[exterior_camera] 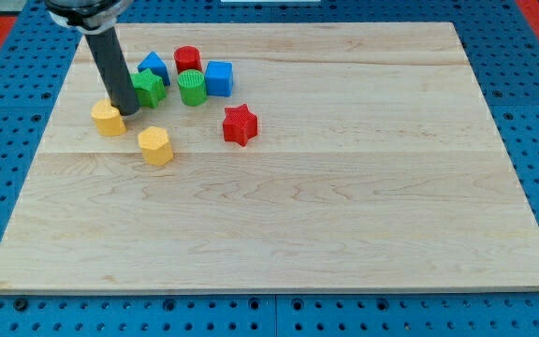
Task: Move yellow heart closer to the yellow hexagon
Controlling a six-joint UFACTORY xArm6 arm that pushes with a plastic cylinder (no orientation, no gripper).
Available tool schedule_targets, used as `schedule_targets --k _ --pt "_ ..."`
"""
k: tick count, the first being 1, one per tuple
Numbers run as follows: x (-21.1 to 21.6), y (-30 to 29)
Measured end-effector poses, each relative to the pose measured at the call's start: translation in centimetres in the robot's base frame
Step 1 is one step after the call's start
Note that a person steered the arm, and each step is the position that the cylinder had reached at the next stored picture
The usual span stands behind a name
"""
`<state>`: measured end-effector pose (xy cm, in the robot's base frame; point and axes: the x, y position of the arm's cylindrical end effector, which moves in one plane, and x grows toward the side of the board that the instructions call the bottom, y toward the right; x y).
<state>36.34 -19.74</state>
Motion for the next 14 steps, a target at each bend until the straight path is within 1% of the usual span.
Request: schedule_targets --k 1,2,3,4,5,6,7,8,9,10,11,12,14 --pt "-0.8 -2.6" --pt "-0.5 -8.0" --pt "0.0 -10.8" --pt "0.0 -10.7" --pt "2.5 -10.4" --pt "6.3 -10.4" --pt "6.5 -10.0" --pt "7.1 -10.7" --pt "3.4 -10.2" --pt "-0.7 -5.6" --pt "0.9 -1.7" --pt "3.7 -0.9" --pt "3.8 -0.7"
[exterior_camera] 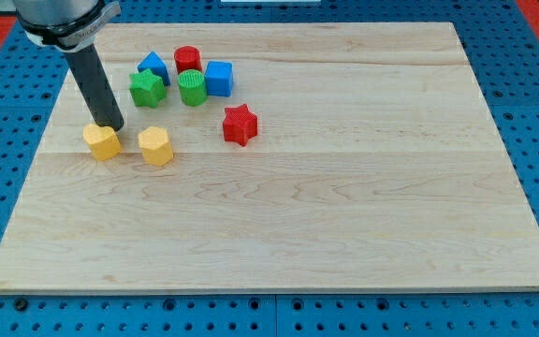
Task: Move yellow heart closer to the yellow hexagon
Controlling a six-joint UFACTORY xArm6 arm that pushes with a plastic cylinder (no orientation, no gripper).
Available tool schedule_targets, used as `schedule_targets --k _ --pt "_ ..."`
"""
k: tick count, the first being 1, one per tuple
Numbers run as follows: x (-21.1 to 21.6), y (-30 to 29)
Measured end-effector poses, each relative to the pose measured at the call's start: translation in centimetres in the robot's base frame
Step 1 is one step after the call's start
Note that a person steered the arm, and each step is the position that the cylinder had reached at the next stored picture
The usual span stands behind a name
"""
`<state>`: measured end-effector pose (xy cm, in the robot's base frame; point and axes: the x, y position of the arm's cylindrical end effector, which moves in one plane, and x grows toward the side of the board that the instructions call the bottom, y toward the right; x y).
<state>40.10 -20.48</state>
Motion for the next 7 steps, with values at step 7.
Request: schedule_targets --k 7 --pt "3.0 -1.4"
